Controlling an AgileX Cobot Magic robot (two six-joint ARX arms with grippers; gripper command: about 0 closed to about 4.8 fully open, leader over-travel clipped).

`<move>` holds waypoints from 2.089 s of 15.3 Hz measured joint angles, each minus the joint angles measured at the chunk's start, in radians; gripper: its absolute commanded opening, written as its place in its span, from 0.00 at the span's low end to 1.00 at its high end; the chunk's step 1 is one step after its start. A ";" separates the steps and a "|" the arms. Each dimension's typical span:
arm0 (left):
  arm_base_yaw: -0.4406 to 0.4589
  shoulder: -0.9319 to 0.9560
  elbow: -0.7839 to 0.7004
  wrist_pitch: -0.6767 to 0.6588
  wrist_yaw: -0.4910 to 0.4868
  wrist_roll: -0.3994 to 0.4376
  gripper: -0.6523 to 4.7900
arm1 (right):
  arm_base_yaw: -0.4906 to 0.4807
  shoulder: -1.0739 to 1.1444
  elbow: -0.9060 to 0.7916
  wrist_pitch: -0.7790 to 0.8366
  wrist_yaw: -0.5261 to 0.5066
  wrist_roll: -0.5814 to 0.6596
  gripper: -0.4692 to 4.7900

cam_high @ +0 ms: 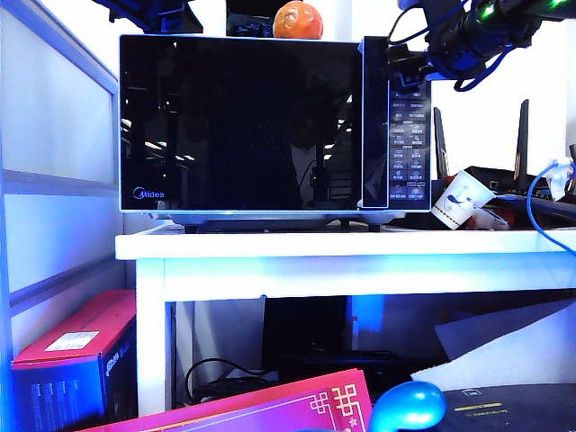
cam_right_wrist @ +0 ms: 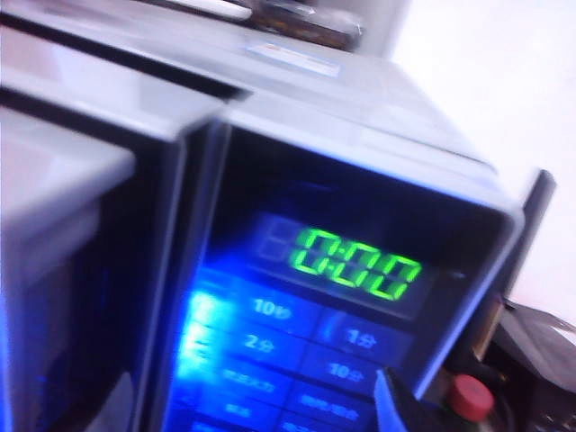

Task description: Open the microwave door, place the orange inside the microwave, then close the microwave door.

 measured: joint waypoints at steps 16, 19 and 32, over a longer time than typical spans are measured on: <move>-0.023 -0.046 0.002 -0.055 0.006 -0.020 0.11 | -0.019 -0.058 0.000 0.009 -0.266 0.002 0.71; -0.023 -0.046 0.002 -0.055 0.019 -0.031 0.11 | -0.023 -0.058 0.001 -0.002 -0.326 0.004 0.71; -0.026 -0.046 0.002 -0.055 0.073 -0.098 0.11 | -0.156 -0.075 0.083 -0.184 -0.762 0.102 0.77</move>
